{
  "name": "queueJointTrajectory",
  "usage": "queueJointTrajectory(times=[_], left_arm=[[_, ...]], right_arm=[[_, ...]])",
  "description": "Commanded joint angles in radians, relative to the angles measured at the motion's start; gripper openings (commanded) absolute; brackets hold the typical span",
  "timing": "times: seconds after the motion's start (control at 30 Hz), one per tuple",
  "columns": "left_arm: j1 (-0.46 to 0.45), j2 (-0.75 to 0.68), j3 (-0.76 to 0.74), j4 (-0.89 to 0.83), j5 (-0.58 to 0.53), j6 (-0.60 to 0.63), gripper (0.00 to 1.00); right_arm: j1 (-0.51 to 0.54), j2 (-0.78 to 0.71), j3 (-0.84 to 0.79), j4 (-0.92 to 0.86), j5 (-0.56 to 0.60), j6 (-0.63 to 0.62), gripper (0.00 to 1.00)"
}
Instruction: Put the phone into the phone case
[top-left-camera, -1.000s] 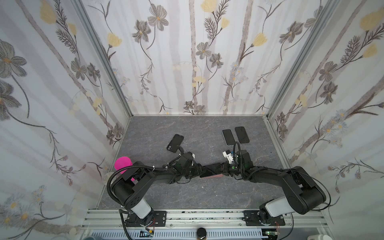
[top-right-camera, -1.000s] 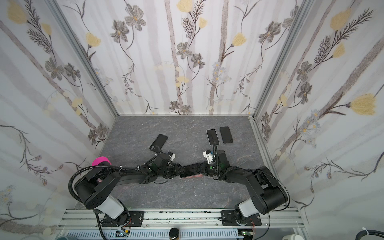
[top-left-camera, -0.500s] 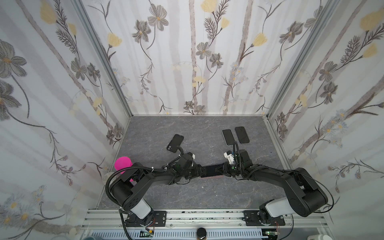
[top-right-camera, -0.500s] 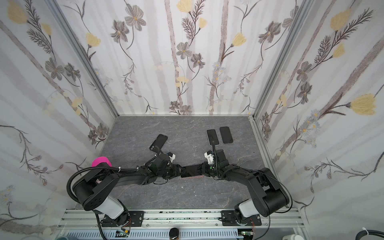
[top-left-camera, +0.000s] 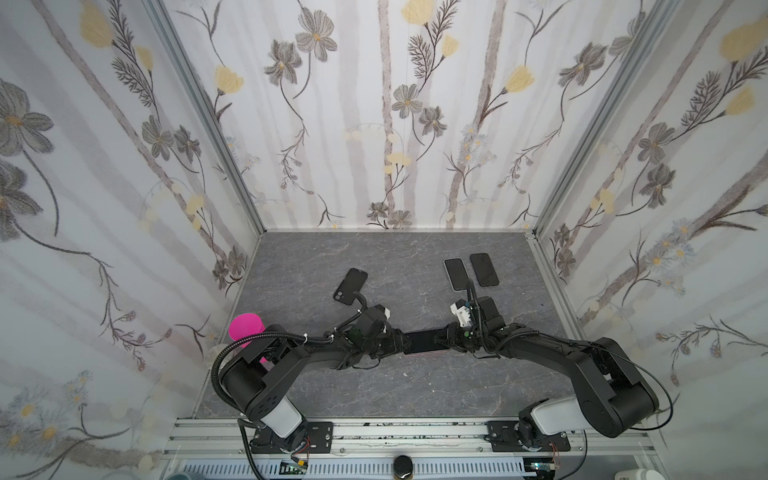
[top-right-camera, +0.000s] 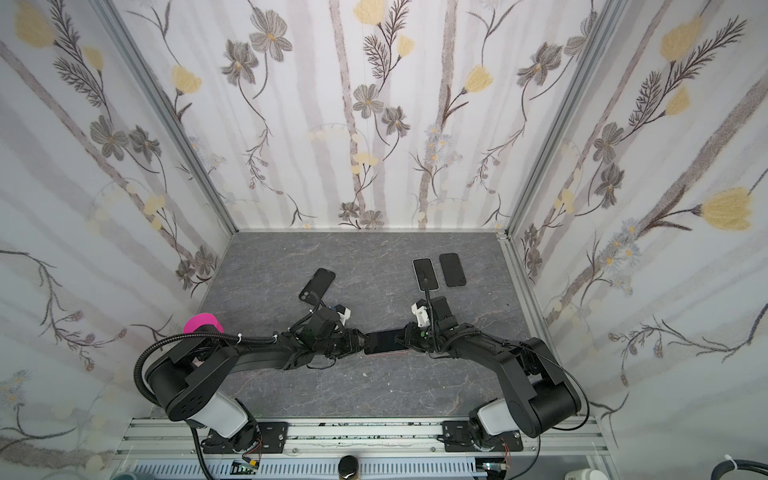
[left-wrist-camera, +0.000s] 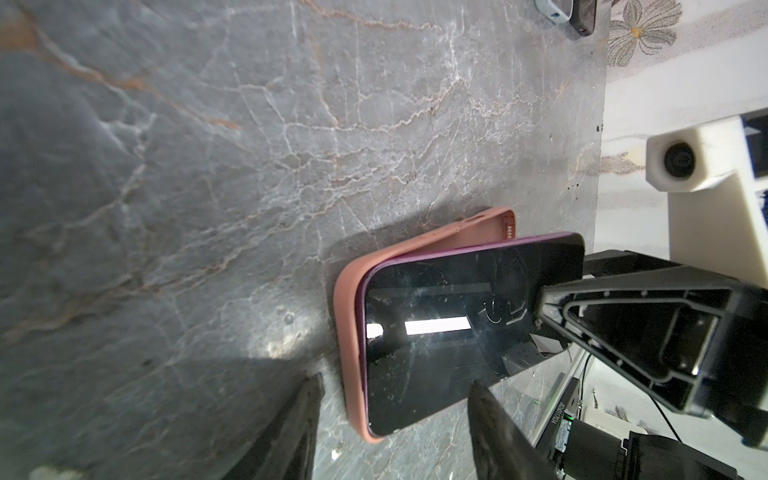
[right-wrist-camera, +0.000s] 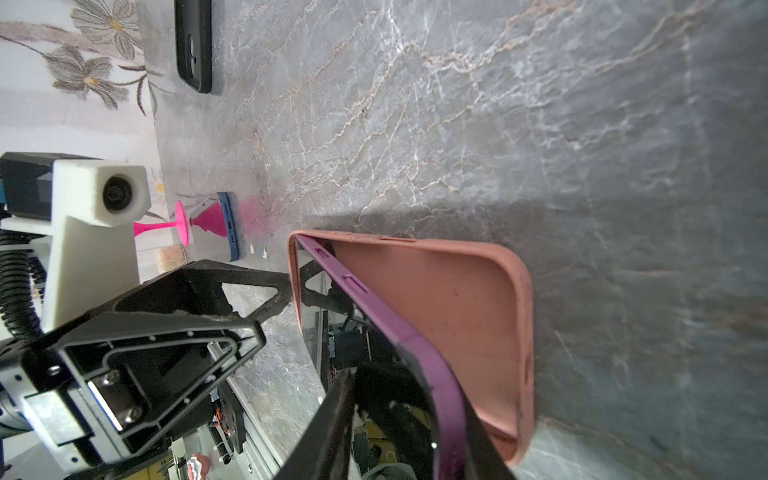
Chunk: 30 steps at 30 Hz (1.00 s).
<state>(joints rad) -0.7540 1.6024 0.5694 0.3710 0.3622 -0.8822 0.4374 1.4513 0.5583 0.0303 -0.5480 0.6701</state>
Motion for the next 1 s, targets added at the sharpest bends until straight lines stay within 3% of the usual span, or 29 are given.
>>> queueJointTrajectory(times=[0.0,0.33,0.6,0.97], left_arm=[[-0.001,0.016,0.010,0.030,0.009,0.006,0.56],[-0.002,0.033,0.033,0.009,0.012,0.025,0.56],[-0.002,0.006,0.016,-0.022,-0.022,0.037,0.56],[-0.003,0.010,0.038,-0.081,-0.045,0.077,0.52]], right_arm=[[0.000,0.027,0.022,-0.034,-0.004,-0.051,0.32],[0.001,0.065,0.072,-0.132,0.025,-0.134,0.35],[0.001,0.030,0.104,-0.227,0.104,-0.170,0.48],[-0.004,0.002,0.105,-0.293,0.155,-0.190,0.49]])
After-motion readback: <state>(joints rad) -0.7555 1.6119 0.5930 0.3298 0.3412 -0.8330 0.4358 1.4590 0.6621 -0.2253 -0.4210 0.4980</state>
